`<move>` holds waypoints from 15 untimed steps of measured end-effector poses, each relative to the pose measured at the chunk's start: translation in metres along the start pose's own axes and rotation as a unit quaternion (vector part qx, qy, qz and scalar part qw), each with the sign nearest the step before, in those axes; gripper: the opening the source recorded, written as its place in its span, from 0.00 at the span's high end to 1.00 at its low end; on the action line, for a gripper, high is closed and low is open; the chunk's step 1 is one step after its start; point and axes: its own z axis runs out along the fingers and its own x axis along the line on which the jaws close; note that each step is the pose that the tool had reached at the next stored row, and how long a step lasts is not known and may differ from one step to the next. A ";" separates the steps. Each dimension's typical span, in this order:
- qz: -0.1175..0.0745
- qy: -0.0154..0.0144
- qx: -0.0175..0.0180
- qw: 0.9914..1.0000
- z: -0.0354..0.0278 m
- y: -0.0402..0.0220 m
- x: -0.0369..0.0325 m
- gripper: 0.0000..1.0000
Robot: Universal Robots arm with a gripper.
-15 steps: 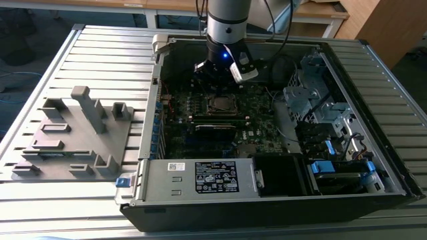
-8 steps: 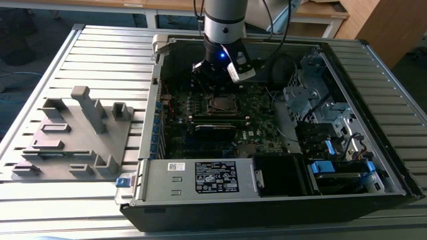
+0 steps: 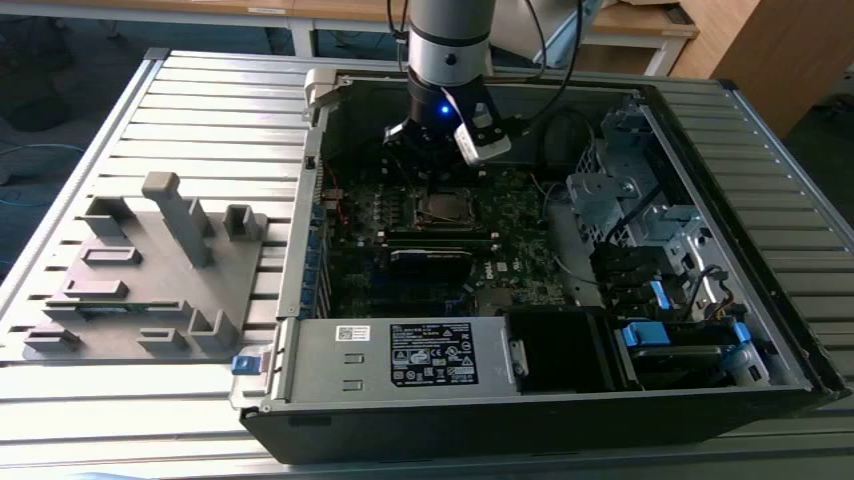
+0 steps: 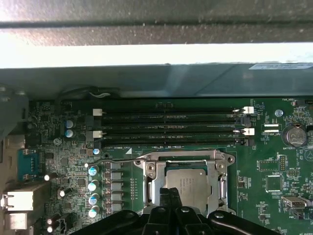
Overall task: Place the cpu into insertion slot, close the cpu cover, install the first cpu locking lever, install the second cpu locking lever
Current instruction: 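Install the first cpu locking lever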
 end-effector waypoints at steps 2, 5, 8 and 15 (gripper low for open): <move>0.000 0.000 0.000 1.000 -0.0001 0.0000 0.0000 0.89; 0.000 0.000 0.000 1.000 -0.0021 0.0000 0.0000 0.89; 0.000 0.000 0.000 1.000 -0.0066 0.0001 -0.0001 0.89; 0.000 0.000 0.000 1.000 -0.0095 0.0002 -0.0001 0.89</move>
